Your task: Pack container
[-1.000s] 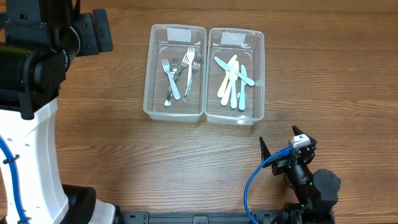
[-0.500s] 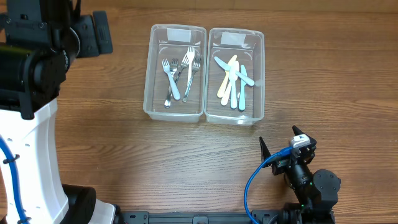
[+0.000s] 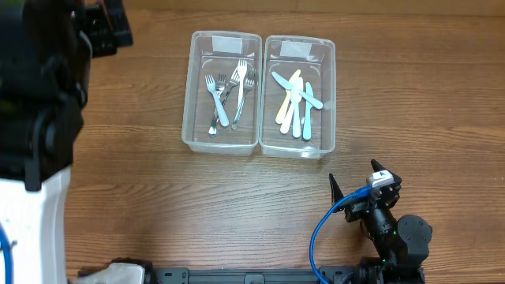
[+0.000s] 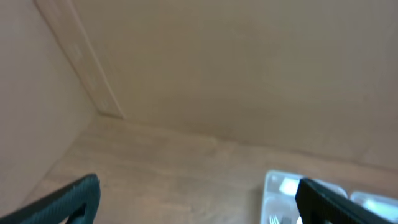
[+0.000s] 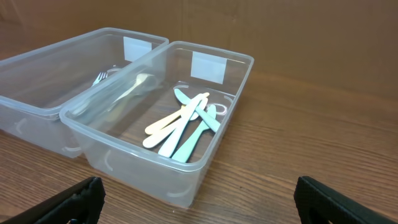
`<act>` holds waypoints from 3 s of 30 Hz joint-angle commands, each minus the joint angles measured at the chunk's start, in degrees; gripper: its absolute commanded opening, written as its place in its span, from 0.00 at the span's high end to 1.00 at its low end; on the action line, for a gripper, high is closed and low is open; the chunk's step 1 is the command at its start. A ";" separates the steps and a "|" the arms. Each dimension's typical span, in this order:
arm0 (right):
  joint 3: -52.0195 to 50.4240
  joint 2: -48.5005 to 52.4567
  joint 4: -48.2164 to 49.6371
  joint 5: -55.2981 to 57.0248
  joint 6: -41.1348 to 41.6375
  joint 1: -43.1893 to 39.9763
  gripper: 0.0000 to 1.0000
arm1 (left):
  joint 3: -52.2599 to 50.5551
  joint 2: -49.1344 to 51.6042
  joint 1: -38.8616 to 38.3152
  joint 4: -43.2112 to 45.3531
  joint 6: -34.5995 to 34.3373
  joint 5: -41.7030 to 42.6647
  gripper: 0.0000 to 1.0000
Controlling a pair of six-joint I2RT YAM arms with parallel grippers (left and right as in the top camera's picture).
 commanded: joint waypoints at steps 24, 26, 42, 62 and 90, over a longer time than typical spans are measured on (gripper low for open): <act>-0.50 -0.63 0.33 -0.04 -0.02 0.17 0.00 | -89.92 -68.96 4.66 30.69 0.83 -0.98 0.00; -0.50 -0.63 0.33 -0.04 0.00 0.17 0.00 | -92.54 -70.99 4.66 30.80 0.63 -1.01 0.00; -0.50 -0.63 0.33 -0.04 -0.02 0.17 0.00 | -101.07 -79.19 4.66 32.83 0.66 -1.14 0.00; -0.50 -0.63 0.33 -0.04 -0.02 0.17 0.00 | -107.34 -79.21 4.48 32.89 -3.23 -0.96 0.00; -0.50 -0.63 0.33 -0.04 0.00 0.17 0.00 | -107.32 -79.21 4.48 32.89 -3.23 -0.98 0.00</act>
